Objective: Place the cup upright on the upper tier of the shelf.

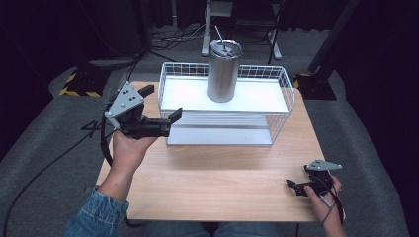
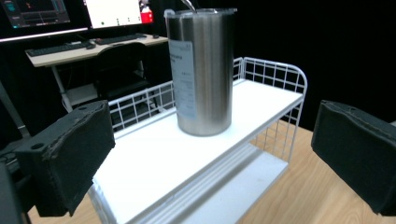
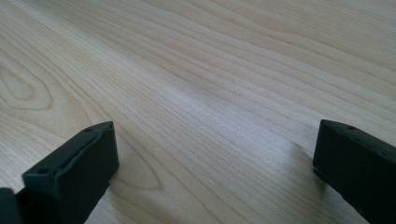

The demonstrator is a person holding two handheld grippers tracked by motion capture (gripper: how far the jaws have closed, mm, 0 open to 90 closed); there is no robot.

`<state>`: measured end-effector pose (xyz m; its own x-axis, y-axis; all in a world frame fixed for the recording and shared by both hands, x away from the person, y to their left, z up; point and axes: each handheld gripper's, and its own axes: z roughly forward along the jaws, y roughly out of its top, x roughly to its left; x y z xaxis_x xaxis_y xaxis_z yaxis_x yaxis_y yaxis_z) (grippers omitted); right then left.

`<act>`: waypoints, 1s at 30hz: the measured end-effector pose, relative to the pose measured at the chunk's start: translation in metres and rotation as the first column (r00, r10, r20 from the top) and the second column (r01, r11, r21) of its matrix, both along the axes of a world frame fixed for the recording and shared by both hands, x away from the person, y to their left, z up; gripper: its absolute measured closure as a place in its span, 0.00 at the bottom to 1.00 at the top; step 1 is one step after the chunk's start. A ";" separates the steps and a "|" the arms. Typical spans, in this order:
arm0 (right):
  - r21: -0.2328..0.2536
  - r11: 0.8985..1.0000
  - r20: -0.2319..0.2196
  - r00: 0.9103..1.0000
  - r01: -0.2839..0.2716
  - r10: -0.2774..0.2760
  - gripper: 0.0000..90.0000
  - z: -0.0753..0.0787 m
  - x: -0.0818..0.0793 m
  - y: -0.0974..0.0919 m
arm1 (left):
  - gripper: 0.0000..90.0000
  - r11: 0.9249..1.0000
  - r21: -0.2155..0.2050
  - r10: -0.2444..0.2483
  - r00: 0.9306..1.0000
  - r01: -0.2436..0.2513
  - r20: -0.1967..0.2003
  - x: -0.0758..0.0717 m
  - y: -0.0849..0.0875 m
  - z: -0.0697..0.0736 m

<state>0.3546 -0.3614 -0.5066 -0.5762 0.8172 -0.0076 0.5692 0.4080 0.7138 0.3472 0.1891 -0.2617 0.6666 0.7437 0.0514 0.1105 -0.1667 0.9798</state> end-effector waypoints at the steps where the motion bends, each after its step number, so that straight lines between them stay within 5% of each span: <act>1: 0.000 1.000 0.000 1.000 0.000 0.000 0.00 0.000 0.000 0.000 | 0.00 1.000 0.003 -0.004 1.000 0.004 -0.002 -0.002 0.002 -0.002; 8: 0.000 1.000 0.000 1.000 0.000 0.000 0.00 0.000 0.000 0.000 | 0.00 0.999 0.030 -0.017 1.000 0.017 -0.017 -0.012 0.012 -0.018; 22: 0.000 1.000 0.000 1.000 0.000 0.000 0.00 0.000 0.000 0.000 | 0.00 0.998 0.060 -0.018 0.994 0.025 -0.106 -0.025 0.035 -0.074; 30: 0.000 1.000 0.000 1.000 0.000 0.000 0.00 0.000 0.000 0.000 | 0.00 0.991 0.128 -0.005 0.984 0.028 -0.176 -0.030 0.037 -0.122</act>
